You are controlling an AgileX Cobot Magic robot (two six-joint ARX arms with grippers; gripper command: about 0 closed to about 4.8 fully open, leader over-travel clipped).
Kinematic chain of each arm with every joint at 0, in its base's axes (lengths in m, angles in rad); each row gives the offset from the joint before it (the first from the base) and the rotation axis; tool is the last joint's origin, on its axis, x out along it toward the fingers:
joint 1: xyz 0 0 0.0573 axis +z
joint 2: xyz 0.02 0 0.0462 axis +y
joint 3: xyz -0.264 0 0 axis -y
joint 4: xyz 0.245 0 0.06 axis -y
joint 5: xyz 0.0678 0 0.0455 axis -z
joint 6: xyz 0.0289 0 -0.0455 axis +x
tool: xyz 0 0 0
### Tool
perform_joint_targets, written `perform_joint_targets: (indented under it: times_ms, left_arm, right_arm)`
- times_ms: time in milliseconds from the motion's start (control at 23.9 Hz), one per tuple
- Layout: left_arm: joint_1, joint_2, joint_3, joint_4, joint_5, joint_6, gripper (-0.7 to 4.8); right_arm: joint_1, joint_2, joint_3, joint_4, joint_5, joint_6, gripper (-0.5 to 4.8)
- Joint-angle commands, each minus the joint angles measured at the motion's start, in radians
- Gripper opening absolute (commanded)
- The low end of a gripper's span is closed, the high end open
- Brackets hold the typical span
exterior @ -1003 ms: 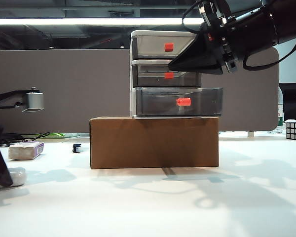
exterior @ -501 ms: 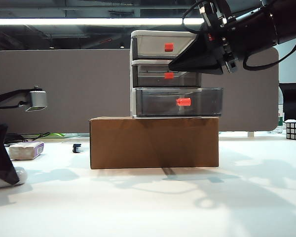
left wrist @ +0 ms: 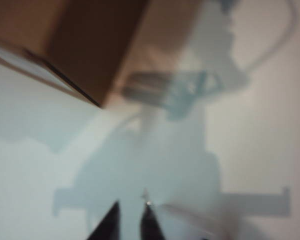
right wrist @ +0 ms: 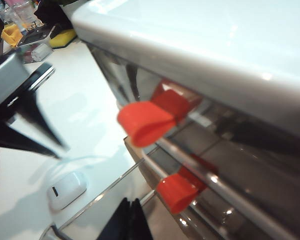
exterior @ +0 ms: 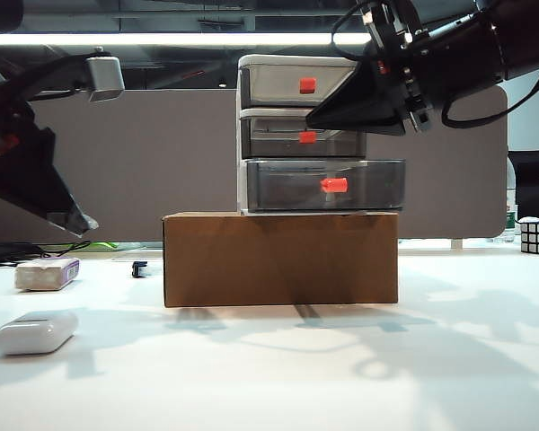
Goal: Open the third layer of the drawer on the table, pick up the earphone case on the table and put it in, and finally close the drawer.
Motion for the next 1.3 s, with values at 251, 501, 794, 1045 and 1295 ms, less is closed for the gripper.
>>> perform_joint_targets:
  times_ms: [251, 501, 794, 1045, 1295]
  left_arm:
    - [0.007, 0.01, -0.014, -0.212, -0.085, -0.216, 1.65]
    - [-0.003, 0.013, -0.045, -0.221, -0.057, -0.326, 1.62]
    - [-0.039, 0.022, -0.065, -0.105, -0.126, -0.407, 3.55]
    - [-0.053, 0.102, -0.065, -0.085, -0.15, -0.599, 3.55]
    - [-0.146, 0.185, -0.065, -0.056, -0.196, -0.64, 3.55]
  right_arm:
    - [-0.001, -0.011, 0.006, 0.017, -0.009, 0.0, -0.05]
    - [-0.001, -0.012, 0.006, 0.018, -0.009, -0.002, -0.05]
    - [-0.001, -0.012, 0.006, 0.018, -0.009, -0.003, -0.05]
    - [-0.006, -0.013, 0.006, 0.017, -0.013, -0.003, -0.05]
    - [-0.011, -0.013, 0.006, 0.016, -0.017, -0.003, -0.05]
